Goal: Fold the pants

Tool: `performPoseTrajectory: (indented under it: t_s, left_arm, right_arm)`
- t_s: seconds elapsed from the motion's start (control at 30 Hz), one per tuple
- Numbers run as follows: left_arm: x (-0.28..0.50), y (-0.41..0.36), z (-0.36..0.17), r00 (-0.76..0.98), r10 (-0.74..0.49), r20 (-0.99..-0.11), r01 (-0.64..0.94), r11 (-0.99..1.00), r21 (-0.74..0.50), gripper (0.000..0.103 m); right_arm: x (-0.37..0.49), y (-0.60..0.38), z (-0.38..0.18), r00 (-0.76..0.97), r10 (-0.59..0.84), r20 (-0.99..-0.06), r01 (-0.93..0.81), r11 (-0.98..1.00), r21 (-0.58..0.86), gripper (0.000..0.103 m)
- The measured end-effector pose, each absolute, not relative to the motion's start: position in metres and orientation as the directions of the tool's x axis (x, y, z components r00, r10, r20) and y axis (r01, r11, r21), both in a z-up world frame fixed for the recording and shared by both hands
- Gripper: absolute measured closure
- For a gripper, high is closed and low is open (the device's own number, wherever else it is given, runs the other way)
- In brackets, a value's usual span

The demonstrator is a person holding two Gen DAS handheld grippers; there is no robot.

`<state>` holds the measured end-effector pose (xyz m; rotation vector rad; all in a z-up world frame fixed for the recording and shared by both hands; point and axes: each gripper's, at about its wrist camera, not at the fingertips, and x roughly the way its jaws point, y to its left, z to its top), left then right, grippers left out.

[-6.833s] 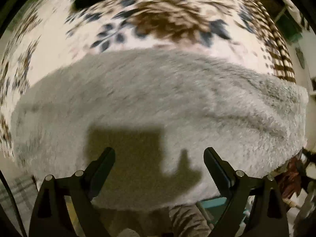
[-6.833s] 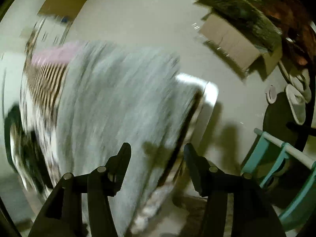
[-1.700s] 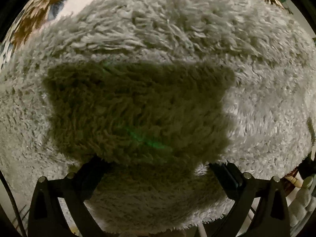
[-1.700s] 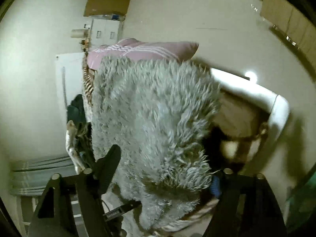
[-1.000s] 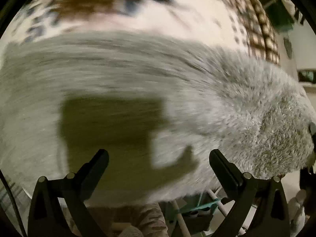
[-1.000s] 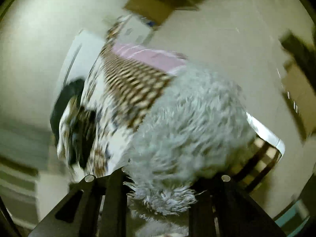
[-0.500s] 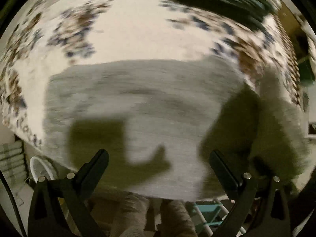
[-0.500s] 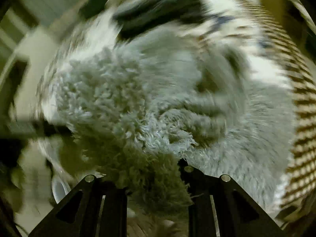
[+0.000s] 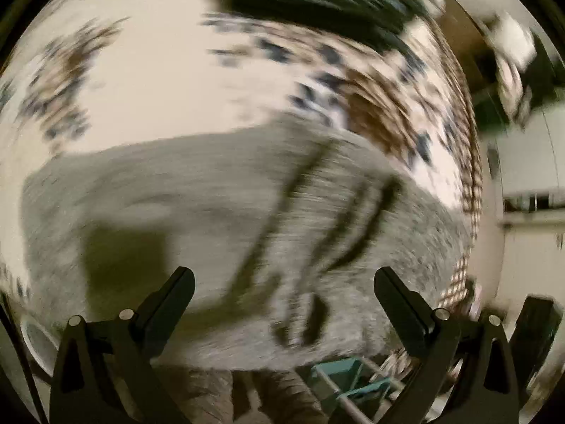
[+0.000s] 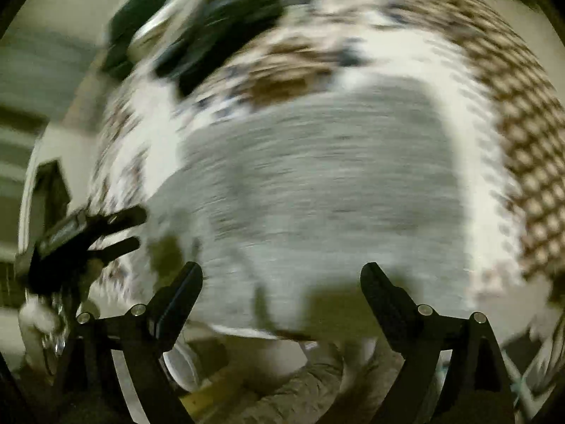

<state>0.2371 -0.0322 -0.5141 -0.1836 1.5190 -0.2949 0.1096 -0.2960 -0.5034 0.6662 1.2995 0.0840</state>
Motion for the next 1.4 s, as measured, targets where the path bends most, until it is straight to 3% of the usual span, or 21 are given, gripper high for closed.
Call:
performPoseTrajectory:
  t_s: [0.1, 0.13, 0.17, 0.23, 0.43, 0.6, 0.7, 0.77, 0.8, 0.93, 1.1, 1.13, 1.17, 1.4]
  left_arm:
    - [0.241, -0.080, -0.531, 0.016, -0.236, -0.972, 0.215, 0.950, -0.227, 0.000]
    - [0.243, -0.091, -0.537, 0.015, -0.216, -0.976, 0.248, 0.947, -0.205, 0.009]
    - [0.244, -0.101, -0.543, 0.017, -0.211, -0.977, 0.284, 0.938, -0.197, 0.044]
    - [0.251, -0.119, -0.557, 0.001, -0.214, -0.977, 0.329, 0.923, -0.202, 0.095]
    - [0.265, -0.097, -0.510, 0.147, -0.248, -0.958, 0.309, 0.931, -0.193, 0.096]
    - [0.280, -0.060, -0.535, 0.081, -0.226, -0.971, 0.211, 0.956, -0.205, 0.090]
    - [0.280, -0.040, -0.541, 0.037, -0.318, -0.947, 0.126, 0.942, -0.311, 0.068]
    - [0.271, -0.026, -0.533, 0.061, -0.384, -0.921, 0.082, 0.922, -0.379, 0.043]
    - [0.268, -0.022, -0.531, 0.069, -0.393, -0.917, 0.067, 0.919, -0.389, 0.036]
    - [0.258, -0.018, -0.549, 0.026, -0.446, -0.894, 0.021, 0.895, -0.446, 0.026]
    - [0.246, -0.052, -0.587, -0.088, -0.406, -0.909, 0.116, 0.903, -0.415, 0.027]
    - [0.242, -0.056, -0.585, -0.062, -0.384, -0.921, 0.133, 0.912, -0.389, 0.049]
    - [0.239, -0.058, -0.579, -0.052, -0.396, -0.917, 0.141, 0.906, -0.400, 0.083]
    - [0.201, -0.024, -0.541, -0.022, -0.455, -0.890, -0.016, 0.890, -0.455, 0.086]
  right_arm:
    - [0.104, -0.333, -0.520, 0.269, 0.364, -0.892, 0.411, 0.794, 0.448, 0.010]
    - [0.100, -0.342, -0.528, 0.269, 0.359, -0.894, 0.429, 0.786, 0.444, 0.010]
    - [0.097, -0.349, -0.534, 0.270, 0.352, -0.896, 0.442, 0.782, 0.440, 0.010]
    - [0.098, -0.354, -0.545, 0.261, 0.339, -0.904, 0.451, 0.785, 0.425, 0.010]
    - [0.097, -0.365, -0.559, 0.259, 0.326, -0.909, 0.437, 0.800, 0.411, 0.010]
    - [0.097, -0.367, -0.563, 0.253, 0.362, -0.897, 0.447, 0.778, 0.440, 0.010]
    - [0.095, -0.366, -0.560, 0.251, 0.377, -0.891, 0.455, 0.767, 0.453, 0.010]
    - [0.091, -0.368, -0.557, 0.261, 0.391, -0.883, 0.464, 0.751, 0.470, 0.010]
    - [0.088, -0.369, -0.557, 0.266, 0.397, -0.879, 0.472, 0.741, 0.477, 0.010]
    - [0.081, -0.375, -0.567, 0.248, 0.428, -0.869, 0.501, 0.711, 0.493, 0.010]
    - [0.087, -0.371, -0.584, 0.205, 0.435, -0.877, 0.498, 0.725, 0.476, 0.010]
    - [0.089, -0.370, -0.587, 0.199, 0.433, -0.879, 0.492, 0.732, 0.472, 0.010]
    - [0.090, -0.370, -0.589, 0.189, 0.424, -0.886, 0.488, 0.742, 0.460, 0.010]
    - [0.102, -0.370, -0.589, 0.170, 0.416, -0.893, 0.464, 0.766, 0.445, 0.010]
